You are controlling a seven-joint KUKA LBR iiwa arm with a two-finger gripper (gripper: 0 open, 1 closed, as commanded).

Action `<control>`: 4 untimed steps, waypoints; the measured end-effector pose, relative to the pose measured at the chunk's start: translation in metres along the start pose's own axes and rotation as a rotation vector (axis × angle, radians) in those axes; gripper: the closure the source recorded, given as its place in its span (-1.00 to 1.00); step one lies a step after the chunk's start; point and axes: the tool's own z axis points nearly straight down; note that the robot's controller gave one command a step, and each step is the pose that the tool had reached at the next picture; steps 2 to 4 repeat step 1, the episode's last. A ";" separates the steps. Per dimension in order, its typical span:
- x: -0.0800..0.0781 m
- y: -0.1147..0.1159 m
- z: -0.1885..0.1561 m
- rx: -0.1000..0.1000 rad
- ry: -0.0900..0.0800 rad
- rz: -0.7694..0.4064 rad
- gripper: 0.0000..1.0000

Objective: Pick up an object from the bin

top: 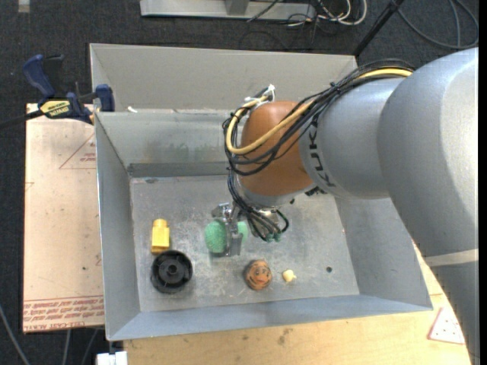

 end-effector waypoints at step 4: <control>0.000 0.000 -0.004 0.000 0.001 0.000 1.00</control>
Offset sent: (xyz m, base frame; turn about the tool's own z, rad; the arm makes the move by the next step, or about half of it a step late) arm -0.0002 0.0001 0.0145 0.0000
